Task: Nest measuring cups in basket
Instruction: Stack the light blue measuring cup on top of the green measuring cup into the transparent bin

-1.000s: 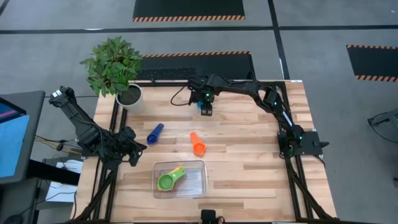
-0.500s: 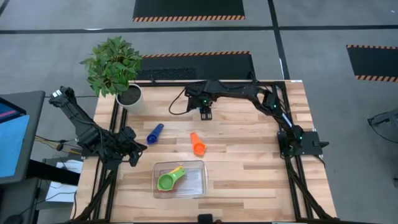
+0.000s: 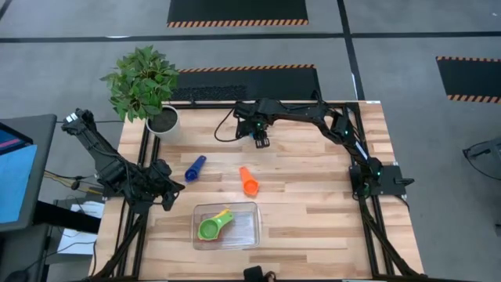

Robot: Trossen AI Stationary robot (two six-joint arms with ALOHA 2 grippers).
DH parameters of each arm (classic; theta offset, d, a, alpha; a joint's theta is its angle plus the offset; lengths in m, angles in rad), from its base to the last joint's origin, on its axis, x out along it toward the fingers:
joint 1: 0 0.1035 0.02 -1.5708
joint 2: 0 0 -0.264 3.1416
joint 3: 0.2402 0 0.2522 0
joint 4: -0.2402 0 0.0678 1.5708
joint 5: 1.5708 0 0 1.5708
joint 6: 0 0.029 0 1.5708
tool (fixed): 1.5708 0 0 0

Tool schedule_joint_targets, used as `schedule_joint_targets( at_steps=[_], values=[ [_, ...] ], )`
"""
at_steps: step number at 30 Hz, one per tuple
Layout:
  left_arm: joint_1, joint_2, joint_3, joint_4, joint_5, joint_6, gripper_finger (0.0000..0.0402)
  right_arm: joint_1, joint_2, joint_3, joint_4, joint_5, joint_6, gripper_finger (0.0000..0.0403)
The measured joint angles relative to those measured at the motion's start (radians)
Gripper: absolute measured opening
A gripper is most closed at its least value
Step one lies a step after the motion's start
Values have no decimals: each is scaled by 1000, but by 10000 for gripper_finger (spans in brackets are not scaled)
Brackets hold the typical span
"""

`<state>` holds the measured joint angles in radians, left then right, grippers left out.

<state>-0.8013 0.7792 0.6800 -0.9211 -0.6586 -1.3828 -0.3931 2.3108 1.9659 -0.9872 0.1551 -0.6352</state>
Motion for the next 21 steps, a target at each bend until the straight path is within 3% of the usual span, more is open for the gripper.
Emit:
schedule_joint_targets(
  at_steps=[21],
  values=[
    [0, 0, 0, 0, 9, -28, 0, -40, 0, 0, -14, -26, -368, 177]
  ],
)
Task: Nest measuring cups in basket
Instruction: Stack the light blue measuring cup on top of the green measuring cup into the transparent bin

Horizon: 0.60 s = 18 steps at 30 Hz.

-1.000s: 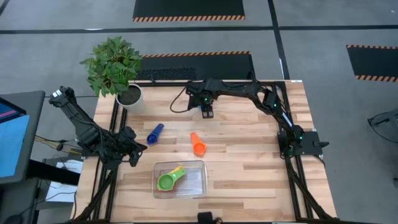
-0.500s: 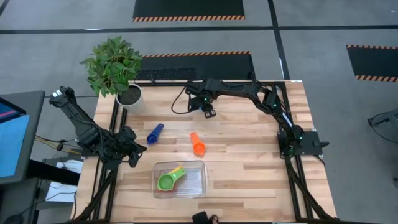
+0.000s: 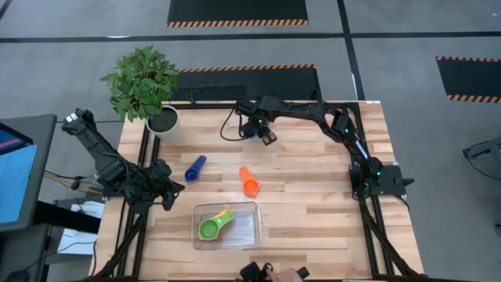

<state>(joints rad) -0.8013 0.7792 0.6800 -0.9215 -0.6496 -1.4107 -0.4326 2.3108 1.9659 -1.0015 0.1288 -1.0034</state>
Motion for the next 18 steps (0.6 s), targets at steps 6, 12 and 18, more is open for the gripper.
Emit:
schedule_joint_targets(
  at_steps=[6, 12, 18],
  values=[
    [0, 0, 0, 0, 10, -1, 0, -1, 0, 0, -1, 5, -38, 177],
    [0, 0, 0, 0, 13, -1, 0, 10, 0, 0, -12, 1, -46, 177],
    [0, 0, 0, 0, 17, -1, 0, 11, 0, 0, -47, 0, -45, 177]
  ],
)
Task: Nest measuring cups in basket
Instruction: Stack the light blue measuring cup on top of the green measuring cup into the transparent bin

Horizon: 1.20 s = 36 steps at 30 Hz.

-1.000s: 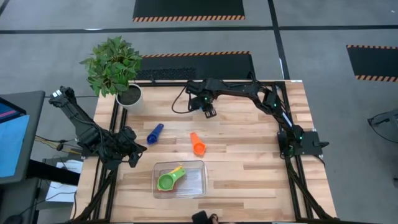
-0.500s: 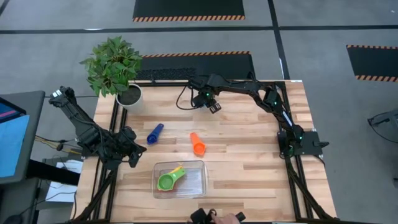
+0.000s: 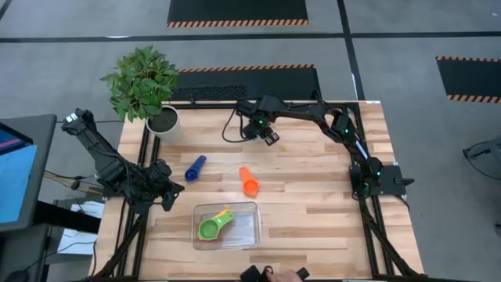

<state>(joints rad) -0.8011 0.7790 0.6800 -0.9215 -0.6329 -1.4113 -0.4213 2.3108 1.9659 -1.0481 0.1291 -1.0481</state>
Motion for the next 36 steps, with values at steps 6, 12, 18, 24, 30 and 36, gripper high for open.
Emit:
schedule_joint_targets(
  at_steps=[6, 12, 18, 24, 30, 36],
  values=[
    [0, 0, 0, 0, 20, 0, 0, -6, 0, 0, -41, 43, -23, 177],
    [0, 0, 0, 0, 20, 0, 0, -6, 0, 0, -47, 54, -57, 177],
    [0, 0, 0, 0, 20, 0, 0, -9, -2, 0, -41, 50, 40, 177],
    [0, 0, 0, 0, 19, 0, 0, -25, -57, -1, -71, 1, 55, 177],
    [0, 10, 0, -3, 18, 0, 0, -40, -74, -1, -71, -4, 54, 177],
    [0, 65, 0, -1, 19, 0, 0, -84, -75, -35, -80, -50, 107, 164]
  ],
)
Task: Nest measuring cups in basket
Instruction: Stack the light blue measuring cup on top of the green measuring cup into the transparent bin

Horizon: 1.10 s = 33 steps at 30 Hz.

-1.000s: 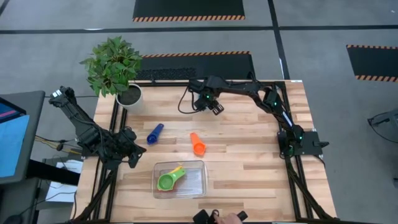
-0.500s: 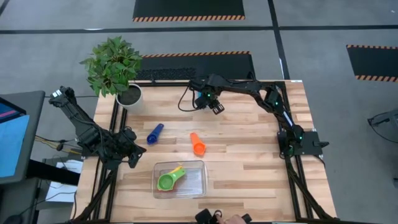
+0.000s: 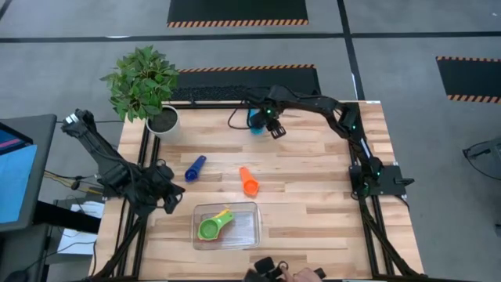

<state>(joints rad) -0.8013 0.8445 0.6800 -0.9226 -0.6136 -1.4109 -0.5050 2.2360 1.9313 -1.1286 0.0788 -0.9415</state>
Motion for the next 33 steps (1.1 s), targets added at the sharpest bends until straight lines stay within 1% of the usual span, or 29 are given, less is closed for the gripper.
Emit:
schedule_joint_targets(
  at_steps=[2, 6, 10, 13, 18, 20, 22, 25, 27, 29, 30, 31, 33],
  values=[
    [0, 22, 0, 0, 0, 0, 0, -22, 0, -16, -35, -48, 25, 154],
    [0, 58, 0, 1, -1, -18, 0, -79, 0, -44, -111, -85, 50, 129],
    [0, 75, 0, 1, -17, -68, 0, -153, -24, -58, -144, -195, 88, 102],
    [0, 74, 0, 1, -53, -94, 0, -195, -92, -79, -139, -249, 95, 86],
    [1, 74, 0, -1, -112, -104, 0, -259, -269, -171, -78, -328, 80, 73],
    [10, 74, 0, -1, -132, -104, 0, -273, -338, -238, 25, -364, 85, 72],
    [23, 74, 0, -2, -143, -105, 0, -280, -394, -330, 179, -415, 130, 71],
    [40, 74, 0, -2, -157, -99, 0, -286, -455, -491, 498, -444, 245, 71],
    [52, 74, 0, -2, -160, -85, 0, -300, -479, -602, 763, -444, 374, 71],
    [61, 74, 0, -2, -160, -77, 0, -312, -493, -688, 964, -440, 487, 71],
    [64, 74, 0, -2, -161, -76, 0, -315, -500, -717, 1029, -434, 519, 71],
    [65, 74, 0, -2, -161, -76, 0, -318, -506, -734, 1049, -433, 535, 71],
    [64, 74, 0, -2, -160, -75, 0, -316, -516, -739, 1029, -438, 539, 71]
  ],
)
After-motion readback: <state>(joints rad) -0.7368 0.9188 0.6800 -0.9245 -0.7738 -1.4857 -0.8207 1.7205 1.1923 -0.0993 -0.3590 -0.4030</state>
